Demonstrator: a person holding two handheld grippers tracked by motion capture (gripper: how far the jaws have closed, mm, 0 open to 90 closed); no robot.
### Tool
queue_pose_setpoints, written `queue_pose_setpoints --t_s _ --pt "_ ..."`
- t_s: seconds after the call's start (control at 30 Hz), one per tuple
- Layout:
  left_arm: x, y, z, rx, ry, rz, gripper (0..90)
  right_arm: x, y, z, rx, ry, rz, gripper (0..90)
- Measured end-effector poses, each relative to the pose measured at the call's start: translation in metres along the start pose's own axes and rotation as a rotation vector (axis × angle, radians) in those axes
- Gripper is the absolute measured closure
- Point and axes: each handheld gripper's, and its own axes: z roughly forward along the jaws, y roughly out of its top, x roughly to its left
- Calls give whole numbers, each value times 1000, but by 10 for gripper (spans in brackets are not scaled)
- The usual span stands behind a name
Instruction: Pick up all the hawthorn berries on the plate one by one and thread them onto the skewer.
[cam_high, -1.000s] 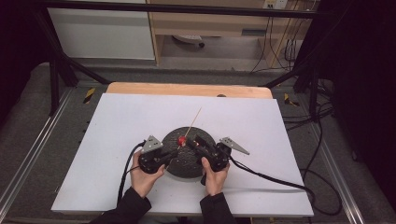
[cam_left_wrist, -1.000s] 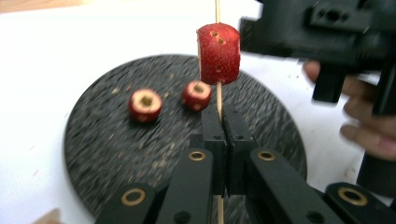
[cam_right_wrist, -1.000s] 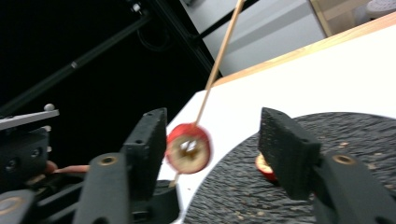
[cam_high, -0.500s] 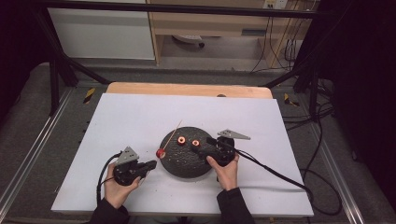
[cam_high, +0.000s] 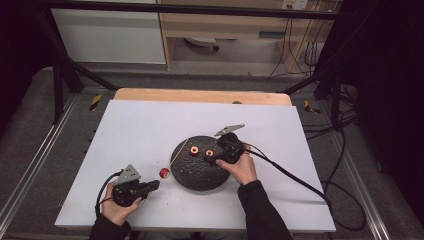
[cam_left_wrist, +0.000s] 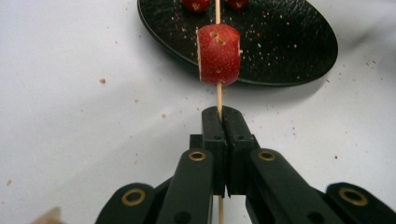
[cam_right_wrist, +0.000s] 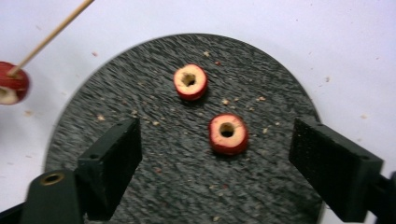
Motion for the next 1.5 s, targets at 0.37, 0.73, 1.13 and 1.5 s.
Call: queue_pose_setpoints --t_s 0.37,0.73,1.13,1.5 --pt "2 -1 1 11 -1 -2 886 -5 24 25 199 -29 -115 346" --pt "1 -1 2 19 -5 2 886 -8 30 40 287 -10 -161 520" --pt "1 -1 3 26 -5 2 886 -10 31 45 337 25 -153 616" --pt "1 -1 3 23 -6 4 886 -12 31 46 354 29 -125 624"
